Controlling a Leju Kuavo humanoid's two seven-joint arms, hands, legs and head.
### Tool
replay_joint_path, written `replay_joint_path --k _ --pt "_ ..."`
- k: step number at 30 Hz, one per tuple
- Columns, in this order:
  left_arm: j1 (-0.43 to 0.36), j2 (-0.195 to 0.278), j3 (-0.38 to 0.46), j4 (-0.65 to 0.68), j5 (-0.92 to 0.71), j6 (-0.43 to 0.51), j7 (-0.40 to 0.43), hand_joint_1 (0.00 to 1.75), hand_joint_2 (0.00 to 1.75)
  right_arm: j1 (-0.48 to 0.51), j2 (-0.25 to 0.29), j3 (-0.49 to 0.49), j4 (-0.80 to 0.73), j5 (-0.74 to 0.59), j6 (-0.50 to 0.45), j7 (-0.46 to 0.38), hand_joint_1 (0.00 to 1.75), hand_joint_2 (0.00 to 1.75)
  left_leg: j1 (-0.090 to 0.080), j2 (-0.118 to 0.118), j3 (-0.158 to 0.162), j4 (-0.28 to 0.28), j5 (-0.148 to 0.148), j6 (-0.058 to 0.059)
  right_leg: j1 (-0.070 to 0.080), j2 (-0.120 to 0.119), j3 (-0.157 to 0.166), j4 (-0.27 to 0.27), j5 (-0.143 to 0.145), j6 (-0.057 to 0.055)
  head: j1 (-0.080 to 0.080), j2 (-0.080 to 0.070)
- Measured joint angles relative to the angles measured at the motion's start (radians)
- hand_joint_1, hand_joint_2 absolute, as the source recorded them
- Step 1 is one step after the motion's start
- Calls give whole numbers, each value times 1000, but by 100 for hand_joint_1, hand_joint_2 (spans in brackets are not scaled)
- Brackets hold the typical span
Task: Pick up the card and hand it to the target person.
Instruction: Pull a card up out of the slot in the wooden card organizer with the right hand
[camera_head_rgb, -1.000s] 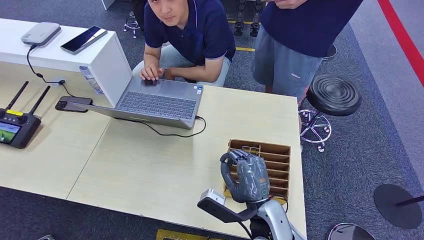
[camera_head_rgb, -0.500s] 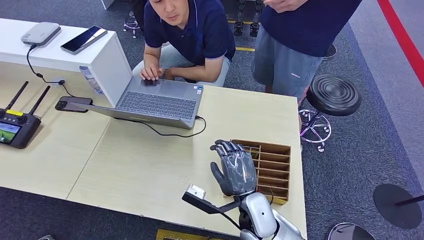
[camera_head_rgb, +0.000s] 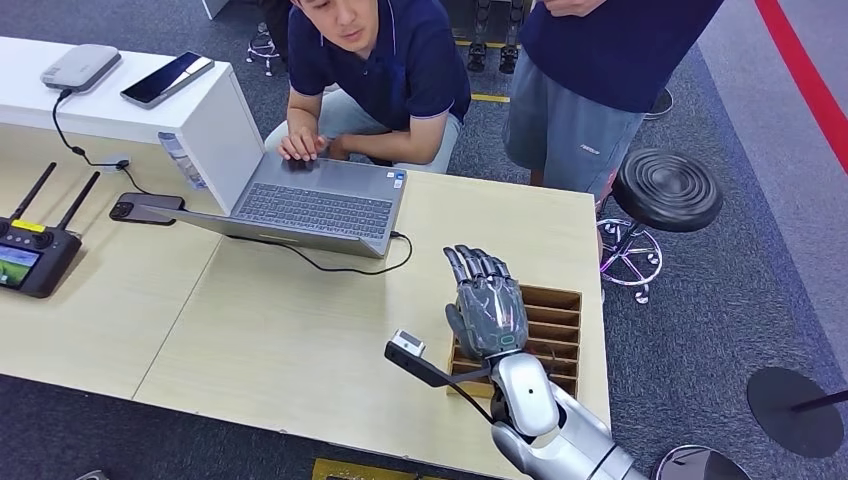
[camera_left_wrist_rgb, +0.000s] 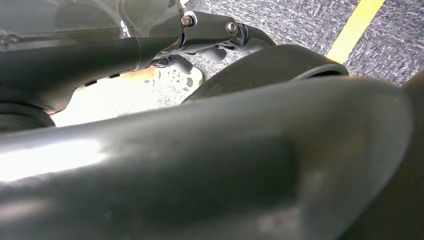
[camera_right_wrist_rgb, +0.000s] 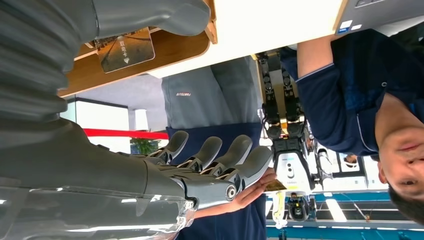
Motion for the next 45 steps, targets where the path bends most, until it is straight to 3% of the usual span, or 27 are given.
replay_joint_path --k 7,15,19,23,34,45 --pt "-3 -4 -3 1 3 -2 -4 0 0 -25 -49 -56 46 -56 1 40 74 175 0 -1 -1 1 -1 0 0 -1 -1 2 -1 1 0 0" --pt "2 -2 0 2 13 1 -6 0 0 0 -91 -90 -4 -97 -22 57 96 175 0 0 0 0 0 0 0 0 0 1 0 0 0 0" --pt "3 -3 5 1 22 12 -11 0 0 17 -119 -110 -66 -107 -35 68 140 175 0 0 0 0 0 0 0 0 0 0 0 0 0 0" --pt "4 0 10 1 31 8 -5 0 0 46 -143 -132 -150 -128 -51 62 157 175 0 -1 0 0 0 0 0 -1 0 1 0 0 0 0" --pt "5 1 18 2 45 15 -22 0 0 74 -114 -160 -237 -512 -84 -131 131 175 0 -1 0 0 0 0 0 -1 0 1 0 0 0 0" --pt "5 3 20 4 52 11 -17 0 0 65 -117 -155 -252 -562 -87 -157 129 175 0 -1 -1 1 0 0 0 -1 0 1 0 0 0 0"
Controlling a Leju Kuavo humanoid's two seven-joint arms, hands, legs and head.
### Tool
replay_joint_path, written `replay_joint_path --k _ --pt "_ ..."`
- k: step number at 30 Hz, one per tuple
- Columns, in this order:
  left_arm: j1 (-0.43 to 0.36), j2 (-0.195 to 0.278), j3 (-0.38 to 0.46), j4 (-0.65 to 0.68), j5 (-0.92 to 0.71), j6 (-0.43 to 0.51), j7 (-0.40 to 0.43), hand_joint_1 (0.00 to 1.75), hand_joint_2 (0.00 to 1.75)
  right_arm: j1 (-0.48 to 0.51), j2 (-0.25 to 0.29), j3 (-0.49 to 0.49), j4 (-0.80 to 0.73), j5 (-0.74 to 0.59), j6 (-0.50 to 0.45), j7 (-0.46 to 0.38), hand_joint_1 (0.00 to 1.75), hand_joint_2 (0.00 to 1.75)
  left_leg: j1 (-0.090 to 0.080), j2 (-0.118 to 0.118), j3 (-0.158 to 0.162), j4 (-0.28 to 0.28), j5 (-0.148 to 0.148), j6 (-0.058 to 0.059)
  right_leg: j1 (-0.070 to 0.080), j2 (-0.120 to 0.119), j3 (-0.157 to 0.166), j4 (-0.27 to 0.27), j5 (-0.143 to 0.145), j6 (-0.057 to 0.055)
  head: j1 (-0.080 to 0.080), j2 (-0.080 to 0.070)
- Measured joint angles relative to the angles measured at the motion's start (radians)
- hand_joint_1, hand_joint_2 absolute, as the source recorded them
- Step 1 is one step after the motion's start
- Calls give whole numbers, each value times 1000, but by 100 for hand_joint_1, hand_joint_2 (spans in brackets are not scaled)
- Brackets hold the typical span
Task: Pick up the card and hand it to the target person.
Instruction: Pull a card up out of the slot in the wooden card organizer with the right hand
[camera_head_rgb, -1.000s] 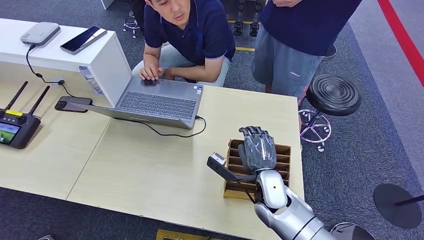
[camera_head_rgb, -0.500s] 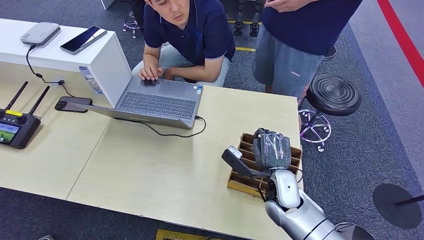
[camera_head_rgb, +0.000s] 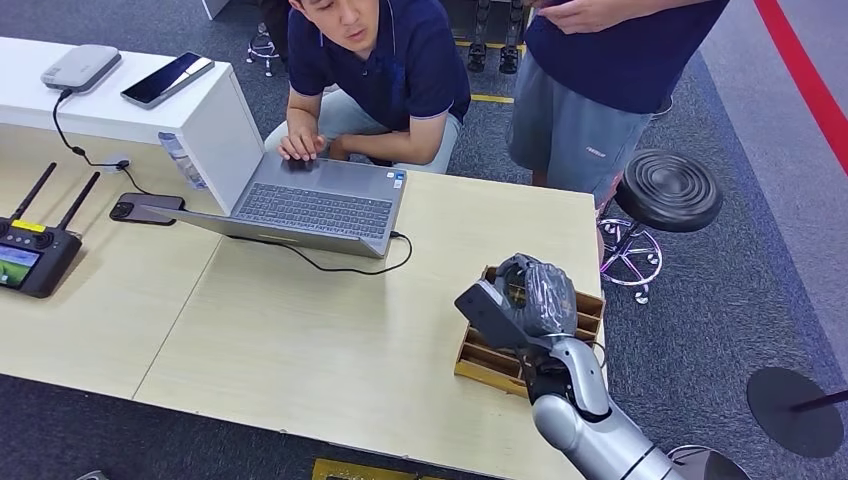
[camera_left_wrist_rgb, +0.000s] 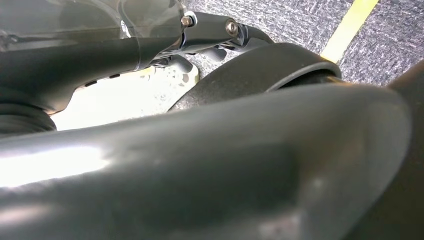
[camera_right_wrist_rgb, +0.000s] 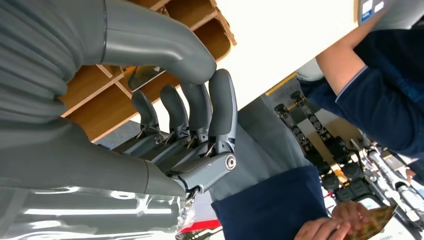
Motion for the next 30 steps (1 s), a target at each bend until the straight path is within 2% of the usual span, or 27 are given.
replay_joint_path --k 17,21,25,30 --pt "0 4 -1 -2 1 -2 3 0 0 -1 -9 2 -9 22 -7 12 132 175 0 0 0 0 0 0 0 0 0 0 0 0 0 0" --pt "0 4 -4 -3 0 0 4 0 0 -5 -27 15 -21 166 -10 73 131 175 0 0 1 -1 0 0 0 0 0 -1 1 0 0 0" --pt "0 3 -2 -4 4 1 12 0 0 3 -19 53 -40 330 35 127 94 175 0 0 0 1 0 0 0 0 0 1 -1 1 0 0" --pt "1 2 2 -5 8 5 16 0 0 17 2 82 -27 406 64 156 81 175 0 0 0 0 0 0 0 0 0 0 0 0 0 0"
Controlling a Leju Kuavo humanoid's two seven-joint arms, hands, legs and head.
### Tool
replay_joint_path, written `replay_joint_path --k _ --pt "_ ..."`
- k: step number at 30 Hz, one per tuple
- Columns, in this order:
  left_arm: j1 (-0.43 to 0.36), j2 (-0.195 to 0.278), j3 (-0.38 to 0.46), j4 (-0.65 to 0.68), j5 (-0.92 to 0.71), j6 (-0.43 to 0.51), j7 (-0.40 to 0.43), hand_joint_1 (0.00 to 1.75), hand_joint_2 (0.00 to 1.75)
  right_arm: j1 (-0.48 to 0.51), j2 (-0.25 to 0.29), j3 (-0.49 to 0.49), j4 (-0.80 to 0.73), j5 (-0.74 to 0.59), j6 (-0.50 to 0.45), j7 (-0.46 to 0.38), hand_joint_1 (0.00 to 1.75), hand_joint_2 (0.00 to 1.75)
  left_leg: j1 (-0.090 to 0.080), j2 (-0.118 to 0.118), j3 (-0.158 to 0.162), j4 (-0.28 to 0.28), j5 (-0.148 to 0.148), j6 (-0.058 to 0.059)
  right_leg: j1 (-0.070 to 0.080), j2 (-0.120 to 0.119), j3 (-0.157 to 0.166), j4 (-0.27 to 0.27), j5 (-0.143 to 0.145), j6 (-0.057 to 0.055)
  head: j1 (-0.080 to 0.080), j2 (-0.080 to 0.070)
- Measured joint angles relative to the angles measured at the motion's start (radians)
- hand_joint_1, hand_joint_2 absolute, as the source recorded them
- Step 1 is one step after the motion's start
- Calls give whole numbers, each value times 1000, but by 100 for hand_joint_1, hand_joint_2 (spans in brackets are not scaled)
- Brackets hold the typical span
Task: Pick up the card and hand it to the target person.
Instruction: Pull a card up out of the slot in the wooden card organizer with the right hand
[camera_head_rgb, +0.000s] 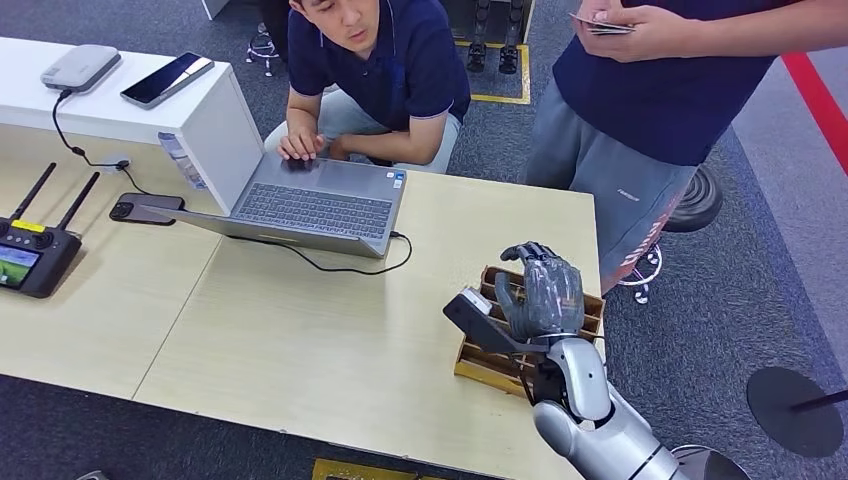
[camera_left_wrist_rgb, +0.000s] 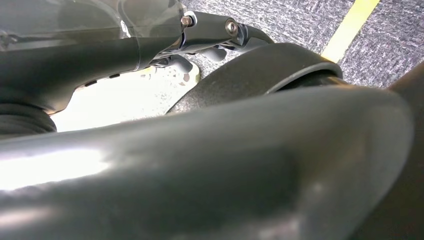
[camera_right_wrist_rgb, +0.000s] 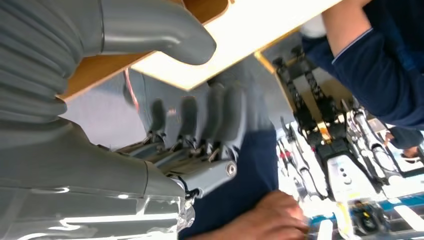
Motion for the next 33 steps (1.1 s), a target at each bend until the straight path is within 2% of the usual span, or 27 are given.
replay_joint_path --k 2,5,9,11,15,16,18,22,29,33 --pt "0 0 0 -1 1 0 0 0 0 3 0 1 10 0 5 0 72 175 0 0 0 0 0 0 0 0 0 0 0 0 0 0" --pt "0 -1 1 -1 1 -1 0 0 0 6 1 -4 30 -8 10 2 46 175 0 0 1 -1 0 0 0 0 0 -1 1 0 0 0" --pt "0 -2 2 0 2 0 1 0 0 6 0 -8 45 -12 11 2 38 175 0 1 1 -1 1 0 0 1 1 -1 1 -1 0 0" --pt "0 -2 2 1 3 1 1 0 0 6 1 -10 48 -12 13 0 46 175 0 0 0 0 0 0 0 0 0 0 0 0 0 0" --pt "0 -2 3 1 4 1 1 0 0 5 2 -9 48 -9 17 1 106 175 0 0 0 0 0 0 0 0 0 0 0 0 0 0" --pt "0 -1 3 1 4 1 2 0 0 5 2 -8 49 -8 18 1 111 175 0 0 0 0 0 0 0 0 0 0 0 0 0 0" --pt "0 -1 3 1 4 0 2 0 0 5 3 -7 52 -5 22 2 112 175 0 0 0 0 0 0 0 0 0 0 0 0 0 0" --pt "0 -1 1 0 3 -3 3 0 0 2 6 -6 74 0 33 9 99 175 0 1 0 0 0 0 0 1 0 -1 0 0 0 0" --pt "-1 -4 -6 -1 -4 -8 3 0 0 -13 -2 -26 149 -1 35 34 100 175 0 0 -1 1 -1 0 0 0 0 1 -1 1 0 0" --pt "-1 -5 -7 0 -4 -11 6 0 0 -17 -18 -41 160 -3 32 47 89 175 0 0 0 1 0 0 0 0 0 1 0 0 0 0"
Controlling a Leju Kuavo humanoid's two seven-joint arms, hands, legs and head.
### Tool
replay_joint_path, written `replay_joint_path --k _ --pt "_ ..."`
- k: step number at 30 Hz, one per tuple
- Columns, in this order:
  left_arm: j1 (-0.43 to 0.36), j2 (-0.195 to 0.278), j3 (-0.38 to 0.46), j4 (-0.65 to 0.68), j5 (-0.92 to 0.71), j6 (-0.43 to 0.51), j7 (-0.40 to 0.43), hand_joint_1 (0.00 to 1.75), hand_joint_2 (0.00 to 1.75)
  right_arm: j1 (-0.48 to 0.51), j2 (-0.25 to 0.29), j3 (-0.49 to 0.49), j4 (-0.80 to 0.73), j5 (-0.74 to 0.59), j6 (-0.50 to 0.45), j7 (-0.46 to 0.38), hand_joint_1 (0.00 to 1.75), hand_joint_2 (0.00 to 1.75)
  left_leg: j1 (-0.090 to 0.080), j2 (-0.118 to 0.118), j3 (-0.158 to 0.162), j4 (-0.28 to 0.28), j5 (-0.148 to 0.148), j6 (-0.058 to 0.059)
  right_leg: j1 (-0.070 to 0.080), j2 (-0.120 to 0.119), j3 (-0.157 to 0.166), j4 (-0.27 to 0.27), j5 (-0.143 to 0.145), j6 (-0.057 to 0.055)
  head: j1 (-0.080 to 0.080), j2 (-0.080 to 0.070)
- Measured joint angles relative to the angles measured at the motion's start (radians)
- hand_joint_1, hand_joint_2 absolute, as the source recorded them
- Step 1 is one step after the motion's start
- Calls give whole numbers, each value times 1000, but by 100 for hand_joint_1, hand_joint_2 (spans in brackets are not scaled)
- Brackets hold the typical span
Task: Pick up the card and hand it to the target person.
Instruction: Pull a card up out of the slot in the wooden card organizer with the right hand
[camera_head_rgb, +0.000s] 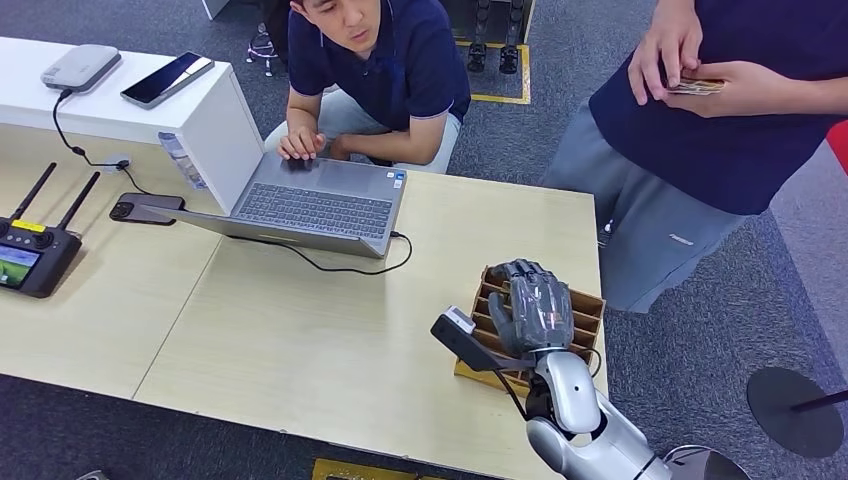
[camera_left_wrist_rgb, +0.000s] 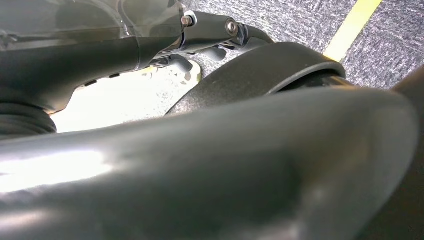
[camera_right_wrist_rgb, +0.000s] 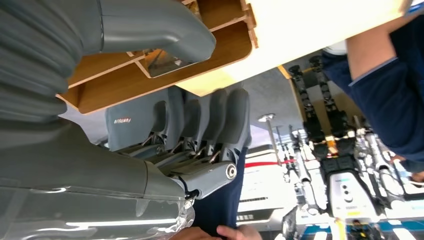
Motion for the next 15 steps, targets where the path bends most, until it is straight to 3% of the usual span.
replay_joint_path --k 7,15 --pt "0 -1 -2 -1 -3 3 -2 0 0 3 -19 -16 7 6 6 23 87 175 0 1 1 -1 0 0 0 1 0 -1 1 -1 0 0" --pt "0 -2 -4 -1 -4 4 -5 0 0 8 -32 -29 15 6 7 37 103 175 0 0 0 0 0 0 0 0 0 0 0 0 0 0"
